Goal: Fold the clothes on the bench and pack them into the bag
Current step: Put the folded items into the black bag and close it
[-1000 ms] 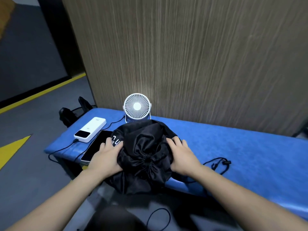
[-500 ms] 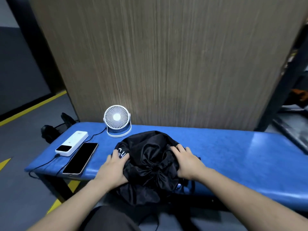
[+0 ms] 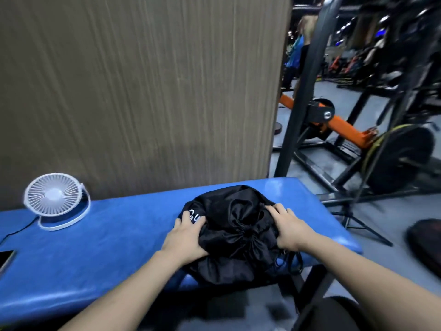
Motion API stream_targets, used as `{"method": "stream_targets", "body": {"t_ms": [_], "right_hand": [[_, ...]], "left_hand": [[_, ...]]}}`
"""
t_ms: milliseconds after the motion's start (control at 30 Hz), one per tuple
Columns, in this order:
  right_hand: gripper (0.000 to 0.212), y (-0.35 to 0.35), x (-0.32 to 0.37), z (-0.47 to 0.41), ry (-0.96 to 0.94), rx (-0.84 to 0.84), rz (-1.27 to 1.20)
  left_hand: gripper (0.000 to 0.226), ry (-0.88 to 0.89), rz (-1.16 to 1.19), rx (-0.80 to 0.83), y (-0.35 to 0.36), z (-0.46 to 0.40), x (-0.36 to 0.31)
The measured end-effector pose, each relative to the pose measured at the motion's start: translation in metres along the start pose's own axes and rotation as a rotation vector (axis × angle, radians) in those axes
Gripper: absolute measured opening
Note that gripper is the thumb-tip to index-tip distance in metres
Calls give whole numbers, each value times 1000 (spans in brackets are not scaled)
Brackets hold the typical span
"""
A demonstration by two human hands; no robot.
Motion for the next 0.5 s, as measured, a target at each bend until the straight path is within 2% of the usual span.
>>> {"method": "stream_targets", "body": {"t_ms": [233,500], "right_hand": [[92,-18,-84,15,122,-21,-34],[89,-22,-119,13,189,-8,-37]], "left_hand": [[80,103,34,10,24,-48,-77],[82,138,101,28,34,-79,-103]]}}
Point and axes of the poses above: each hand's wrist, its own z-axis away from the middle knuckle, its own y-axis out of the palm, x = y × z, the point moved 5 cm from there along -z, towards the middle knuckle, and after that the axes turned 7 degrees about -y, right-handed, at the moved point
